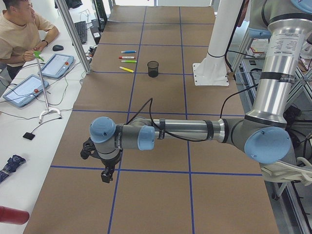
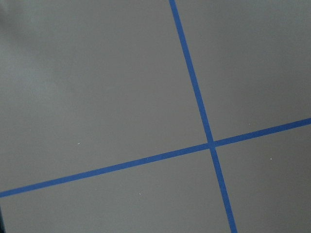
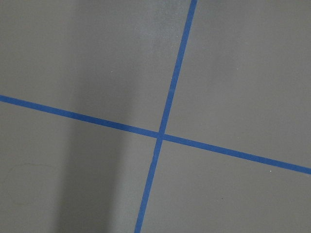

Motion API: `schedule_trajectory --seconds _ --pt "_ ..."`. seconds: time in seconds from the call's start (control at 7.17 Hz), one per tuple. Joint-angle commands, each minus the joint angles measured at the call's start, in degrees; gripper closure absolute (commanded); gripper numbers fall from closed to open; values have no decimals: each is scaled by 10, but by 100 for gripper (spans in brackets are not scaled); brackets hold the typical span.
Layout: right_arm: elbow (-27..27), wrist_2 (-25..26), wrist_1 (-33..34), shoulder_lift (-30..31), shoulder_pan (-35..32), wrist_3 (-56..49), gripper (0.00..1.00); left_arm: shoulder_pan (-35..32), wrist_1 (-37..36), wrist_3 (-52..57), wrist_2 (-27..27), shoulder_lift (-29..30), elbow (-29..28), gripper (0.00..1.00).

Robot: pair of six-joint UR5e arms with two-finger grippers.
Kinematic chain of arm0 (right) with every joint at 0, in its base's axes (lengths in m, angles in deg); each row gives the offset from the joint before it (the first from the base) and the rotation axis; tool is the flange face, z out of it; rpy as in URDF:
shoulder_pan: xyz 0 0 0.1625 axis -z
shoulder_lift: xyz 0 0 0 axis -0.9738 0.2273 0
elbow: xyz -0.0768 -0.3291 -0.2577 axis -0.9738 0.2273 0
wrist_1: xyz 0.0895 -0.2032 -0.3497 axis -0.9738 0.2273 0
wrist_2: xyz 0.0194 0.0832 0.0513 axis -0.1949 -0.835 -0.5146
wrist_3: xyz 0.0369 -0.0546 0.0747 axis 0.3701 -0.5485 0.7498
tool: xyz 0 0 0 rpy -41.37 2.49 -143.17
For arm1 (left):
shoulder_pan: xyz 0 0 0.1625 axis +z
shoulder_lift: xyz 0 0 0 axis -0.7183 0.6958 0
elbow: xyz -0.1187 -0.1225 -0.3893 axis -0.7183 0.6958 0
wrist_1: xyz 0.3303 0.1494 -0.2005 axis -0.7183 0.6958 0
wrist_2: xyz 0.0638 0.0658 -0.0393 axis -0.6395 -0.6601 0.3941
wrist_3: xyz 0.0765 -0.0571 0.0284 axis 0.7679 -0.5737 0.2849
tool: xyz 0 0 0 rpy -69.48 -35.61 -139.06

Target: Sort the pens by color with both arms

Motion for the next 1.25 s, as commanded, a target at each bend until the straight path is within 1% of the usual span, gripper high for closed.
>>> schedule_trajectory --seconds 0.0,0.14,0.28,0.42,0.56,1.12 --pt "-3 0 0 1 0 6 0 0 -1 -72 21 -67 76 1" --pt "-2 0 0 2 0 6 0 0 -32 -77 23 -68 95 1" --pt "-2 0 0 2 0 6 0 1 -81 -77 25 -62 124 0" --pt "-2 0 0 2 0 6 0 1 -84 -76 24 -62 149 1" --pt "-2 1 0 2 0 7 0 1 -80 -71 25 -62 159 1" --pt "-3 1 0 0 0 27 0 1 -72 -70 25 -57 169 1"
